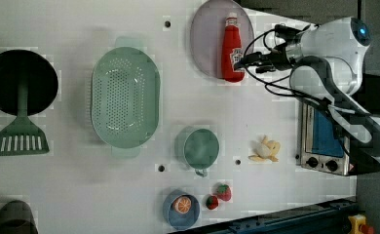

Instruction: Pick ketchup from plate and place it on table.

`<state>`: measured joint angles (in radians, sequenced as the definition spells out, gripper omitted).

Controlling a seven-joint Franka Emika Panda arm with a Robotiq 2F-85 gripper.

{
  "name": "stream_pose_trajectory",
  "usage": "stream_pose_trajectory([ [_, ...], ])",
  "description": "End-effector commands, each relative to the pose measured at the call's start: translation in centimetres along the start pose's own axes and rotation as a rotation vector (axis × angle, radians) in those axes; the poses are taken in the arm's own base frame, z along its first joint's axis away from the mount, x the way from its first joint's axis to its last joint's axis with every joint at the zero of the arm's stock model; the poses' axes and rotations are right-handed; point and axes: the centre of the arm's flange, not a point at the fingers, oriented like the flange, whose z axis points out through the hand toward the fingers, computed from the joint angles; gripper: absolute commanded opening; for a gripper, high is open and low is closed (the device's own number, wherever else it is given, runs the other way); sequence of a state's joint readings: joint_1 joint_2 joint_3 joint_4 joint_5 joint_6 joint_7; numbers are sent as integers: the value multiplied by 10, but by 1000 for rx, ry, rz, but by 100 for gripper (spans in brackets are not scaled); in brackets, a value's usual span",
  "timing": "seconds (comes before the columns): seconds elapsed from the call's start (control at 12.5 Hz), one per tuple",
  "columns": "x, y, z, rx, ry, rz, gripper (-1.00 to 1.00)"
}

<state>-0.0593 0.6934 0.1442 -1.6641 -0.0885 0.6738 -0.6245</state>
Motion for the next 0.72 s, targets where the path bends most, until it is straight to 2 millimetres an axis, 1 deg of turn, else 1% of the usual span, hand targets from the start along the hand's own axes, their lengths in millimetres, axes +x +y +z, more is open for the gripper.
stream_pose_trajectory([
  [0.08,29,-15,-11,15,91,-66,100],
  [0.24,42,-17,3,20,108,-67,100],
  [0.4,50,-14,17,-4,110,-81,100],
  [0.64,54,-15,35,-1,115,-86,100],
  [0.72,54,-15,40,0,116,-86,93],
])
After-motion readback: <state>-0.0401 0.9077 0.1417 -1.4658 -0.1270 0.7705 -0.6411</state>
